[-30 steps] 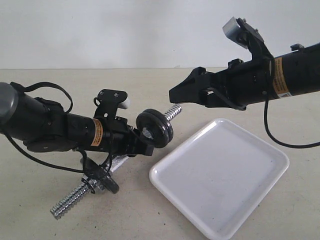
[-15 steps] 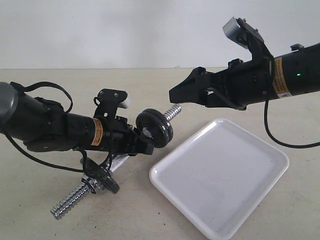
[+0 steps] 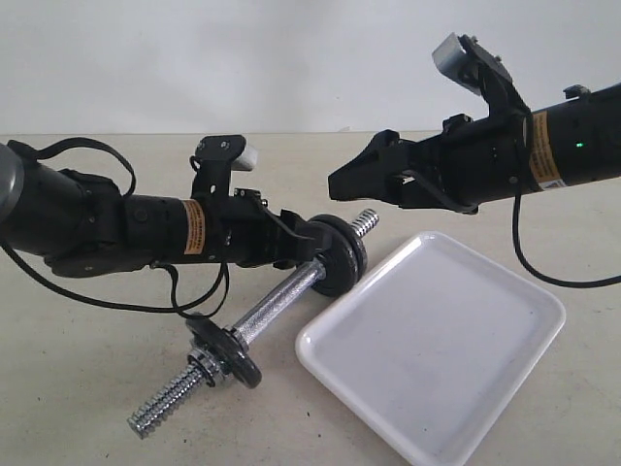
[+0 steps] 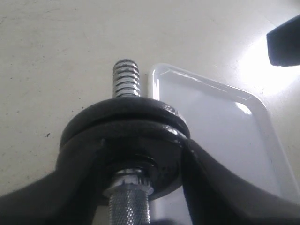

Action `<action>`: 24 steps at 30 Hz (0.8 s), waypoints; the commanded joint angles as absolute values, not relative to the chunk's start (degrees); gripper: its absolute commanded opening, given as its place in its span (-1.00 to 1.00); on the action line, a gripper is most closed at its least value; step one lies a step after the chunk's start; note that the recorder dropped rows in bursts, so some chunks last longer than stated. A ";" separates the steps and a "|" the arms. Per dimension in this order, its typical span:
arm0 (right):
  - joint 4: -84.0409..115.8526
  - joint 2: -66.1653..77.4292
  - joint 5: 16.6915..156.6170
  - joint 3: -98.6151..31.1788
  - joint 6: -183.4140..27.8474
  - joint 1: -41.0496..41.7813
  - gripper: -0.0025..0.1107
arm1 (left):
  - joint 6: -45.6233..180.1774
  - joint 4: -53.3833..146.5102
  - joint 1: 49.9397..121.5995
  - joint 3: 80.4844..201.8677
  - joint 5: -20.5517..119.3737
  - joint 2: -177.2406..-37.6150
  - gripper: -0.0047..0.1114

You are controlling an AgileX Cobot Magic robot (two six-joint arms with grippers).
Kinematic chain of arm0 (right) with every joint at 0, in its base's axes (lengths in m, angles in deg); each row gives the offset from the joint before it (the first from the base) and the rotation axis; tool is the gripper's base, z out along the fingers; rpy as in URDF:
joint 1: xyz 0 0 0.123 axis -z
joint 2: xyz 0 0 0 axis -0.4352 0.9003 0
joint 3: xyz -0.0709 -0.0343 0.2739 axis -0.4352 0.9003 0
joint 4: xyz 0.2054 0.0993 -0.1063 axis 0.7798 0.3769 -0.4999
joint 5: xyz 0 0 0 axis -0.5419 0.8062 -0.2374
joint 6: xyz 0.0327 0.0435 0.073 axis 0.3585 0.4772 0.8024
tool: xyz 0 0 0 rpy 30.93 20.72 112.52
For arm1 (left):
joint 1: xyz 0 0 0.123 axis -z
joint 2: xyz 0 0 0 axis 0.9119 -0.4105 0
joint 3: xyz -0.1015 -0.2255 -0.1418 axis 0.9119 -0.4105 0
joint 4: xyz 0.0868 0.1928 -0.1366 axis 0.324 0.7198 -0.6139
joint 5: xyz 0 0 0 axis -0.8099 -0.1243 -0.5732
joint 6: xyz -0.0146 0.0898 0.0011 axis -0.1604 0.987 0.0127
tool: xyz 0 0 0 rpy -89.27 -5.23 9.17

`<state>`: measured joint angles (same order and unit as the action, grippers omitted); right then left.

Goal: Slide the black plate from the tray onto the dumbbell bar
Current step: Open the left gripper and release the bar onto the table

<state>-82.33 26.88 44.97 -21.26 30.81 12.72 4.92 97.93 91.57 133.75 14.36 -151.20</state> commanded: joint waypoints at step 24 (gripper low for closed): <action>-82.07 26.53 45.85 -21.56 29.90 13.24 0.81 | 7.31 98.03 90.43 133.88 17.57 -139.06 -0.11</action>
<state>-82.33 26.88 45.43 -21.26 30.45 12.72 6.25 98.02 91.17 133.75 15.09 -142.24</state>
